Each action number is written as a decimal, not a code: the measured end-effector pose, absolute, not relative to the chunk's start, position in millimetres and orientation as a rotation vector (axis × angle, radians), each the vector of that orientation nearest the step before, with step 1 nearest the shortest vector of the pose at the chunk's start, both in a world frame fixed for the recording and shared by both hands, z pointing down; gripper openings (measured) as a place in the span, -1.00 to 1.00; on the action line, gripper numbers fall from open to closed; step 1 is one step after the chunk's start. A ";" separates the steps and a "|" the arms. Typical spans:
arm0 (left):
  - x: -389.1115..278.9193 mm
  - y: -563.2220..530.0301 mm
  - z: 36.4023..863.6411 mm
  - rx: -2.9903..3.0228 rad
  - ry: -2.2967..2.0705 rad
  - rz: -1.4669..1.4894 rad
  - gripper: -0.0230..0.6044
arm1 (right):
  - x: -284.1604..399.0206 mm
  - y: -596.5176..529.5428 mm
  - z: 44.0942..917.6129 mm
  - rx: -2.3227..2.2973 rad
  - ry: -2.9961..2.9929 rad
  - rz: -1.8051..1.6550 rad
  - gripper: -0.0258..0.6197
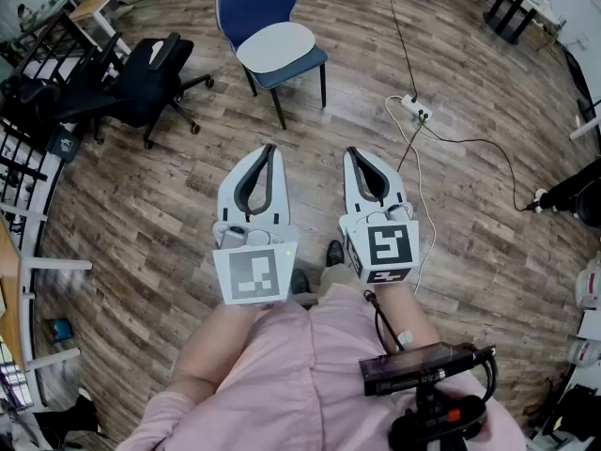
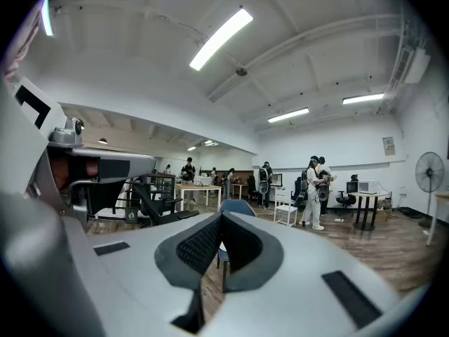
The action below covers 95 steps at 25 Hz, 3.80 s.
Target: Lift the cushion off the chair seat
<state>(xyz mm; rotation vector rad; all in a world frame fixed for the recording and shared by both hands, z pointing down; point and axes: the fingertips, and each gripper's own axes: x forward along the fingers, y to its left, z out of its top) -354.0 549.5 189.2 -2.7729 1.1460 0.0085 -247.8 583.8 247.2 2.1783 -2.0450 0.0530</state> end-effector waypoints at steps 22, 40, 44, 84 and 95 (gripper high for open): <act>-257.3 469.4 195.9 -2.724 1.304 -0.045 -0.88 | -151.5 491.0 255.4 2.043 -2.202 0.076 -0.46; -203.1 307.0 237.3 -2.743 1.395 -0.129 -0.88 | -87.8 327.6 293.4 1.983 -2.209 0.164 -0.47; -192.6 246.1 245.0 -2.758 1.399 -0.155 -0.88 | -77.2 266.2 300.1 1.982 -2.208 0.187 -0.49; -14.8 -81.0 267.8 -2.701 1.470 -0.302 -0.88 | 106.7 -78.0 312.6 1.911 -2.280 0.257 -0.57; -11.6 -155.5 252.1 -2.581 1.692 -0.284 -0.88 | 135.6 -174.3 294.7 1.787 -2.362 0.189 -0.57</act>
